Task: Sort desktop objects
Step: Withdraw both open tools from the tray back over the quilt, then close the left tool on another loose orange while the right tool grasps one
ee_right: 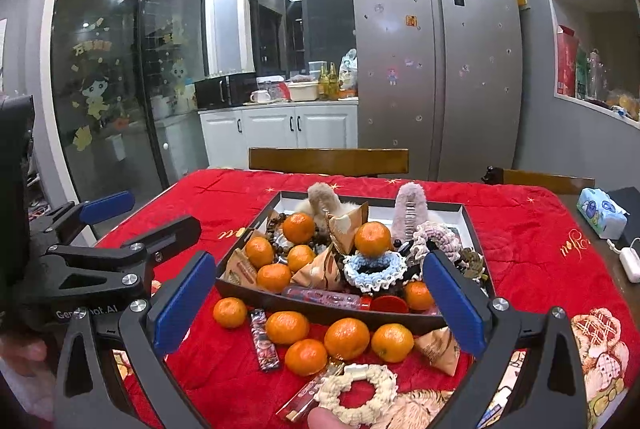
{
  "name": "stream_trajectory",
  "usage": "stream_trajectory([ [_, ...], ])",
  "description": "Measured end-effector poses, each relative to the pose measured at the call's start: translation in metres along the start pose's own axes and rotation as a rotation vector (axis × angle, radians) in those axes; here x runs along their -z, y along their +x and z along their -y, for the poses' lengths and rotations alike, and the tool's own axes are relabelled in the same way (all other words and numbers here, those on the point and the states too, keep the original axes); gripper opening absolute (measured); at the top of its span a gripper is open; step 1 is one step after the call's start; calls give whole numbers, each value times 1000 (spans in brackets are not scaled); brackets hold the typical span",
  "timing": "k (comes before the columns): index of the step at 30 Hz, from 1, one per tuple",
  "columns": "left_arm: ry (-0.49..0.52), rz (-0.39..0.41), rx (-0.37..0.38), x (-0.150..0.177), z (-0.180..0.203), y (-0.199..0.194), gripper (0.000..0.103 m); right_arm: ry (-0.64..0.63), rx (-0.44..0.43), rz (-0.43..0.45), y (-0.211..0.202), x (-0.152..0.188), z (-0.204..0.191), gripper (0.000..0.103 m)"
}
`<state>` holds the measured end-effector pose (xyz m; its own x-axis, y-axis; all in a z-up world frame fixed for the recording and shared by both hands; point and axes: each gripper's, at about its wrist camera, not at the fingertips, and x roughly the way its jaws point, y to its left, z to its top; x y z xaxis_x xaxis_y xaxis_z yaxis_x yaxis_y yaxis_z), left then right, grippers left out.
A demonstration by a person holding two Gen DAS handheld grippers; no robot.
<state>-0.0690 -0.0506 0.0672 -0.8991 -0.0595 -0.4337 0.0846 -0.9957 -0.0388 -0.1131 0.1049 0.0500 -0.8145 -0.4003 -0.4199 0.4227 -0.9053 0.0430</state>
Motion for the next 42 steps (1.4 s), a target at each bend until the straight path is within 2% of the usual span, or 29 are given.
stream_trajectory([
  [15,23,-19,1,18,2,-8,103,-2,-8,-6,-13,19,-8,103],
  [21,22,-62,-2,30,0,4,103,3,-13,-31,-7,29,-8,103],
  [42,0,-262,8,59,-7,72,103,50,-44,-216,51,55,7,103],
])
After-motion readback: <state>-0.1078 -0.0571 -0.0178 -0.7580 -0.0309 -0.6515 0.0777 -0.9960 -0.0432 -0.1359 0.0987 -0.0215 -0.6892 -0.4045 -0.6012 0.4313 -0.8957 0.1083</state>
